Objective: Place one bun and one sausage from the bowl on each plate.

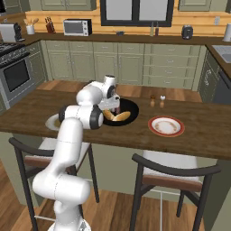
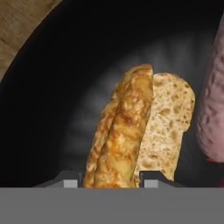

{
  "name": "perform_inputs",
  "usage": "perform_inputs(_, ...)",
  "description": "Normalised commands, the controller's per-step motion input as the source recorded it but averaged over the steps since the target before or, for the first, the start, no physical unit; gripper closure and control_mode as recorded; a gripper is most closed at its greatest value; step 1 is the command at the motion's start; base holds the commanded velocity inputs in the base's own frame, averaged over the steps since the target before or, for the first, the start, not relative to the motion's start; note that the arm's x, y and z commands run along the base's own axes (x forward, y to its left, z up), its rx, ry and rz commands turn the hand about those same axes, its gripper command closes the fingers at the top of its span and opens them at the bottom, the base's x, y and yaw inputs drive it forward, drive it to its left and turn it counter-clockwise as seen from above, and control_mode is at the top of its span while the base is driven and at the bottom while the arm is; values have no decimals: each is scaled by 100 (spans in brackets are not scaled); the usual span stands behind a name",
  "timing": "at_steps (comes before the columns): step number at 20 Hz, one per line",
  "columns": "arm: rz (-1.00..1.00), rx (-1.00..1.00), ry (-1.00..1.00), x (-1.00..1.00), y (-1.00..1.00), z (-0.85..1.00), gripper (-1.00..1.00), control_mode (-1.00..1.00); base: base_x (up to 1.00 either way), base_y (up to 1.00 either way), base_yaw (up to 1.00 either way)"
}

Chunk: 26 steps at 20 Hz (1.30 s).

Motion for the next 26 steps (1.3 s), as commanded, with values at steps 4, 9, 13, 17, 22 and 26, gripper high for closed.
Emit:
perform_inputs(4, 0, 0, 0, -2, 0, -1, 100, -100, 0, 0, 0)
perform_inputs(9, 0, 0, -3, -50, 3, 75, 100, -100, 0, 0, 0)
perform_inputs(13, 8, 0, -3, -64, 29, 53, 100, -100, 0, 0, 0)
perform_inputs(17, 34, 0, -2, -61, 79, 6, 100, -100, 0, 0, 0)
perform_inputs(22, 48, 4, -15, -56, 100, -2, 100, -100, 0, 0, 0)
perform_inputs(26, 46, 4, -17, -51, 100, -3, 100, -100, 0, 0, 0)
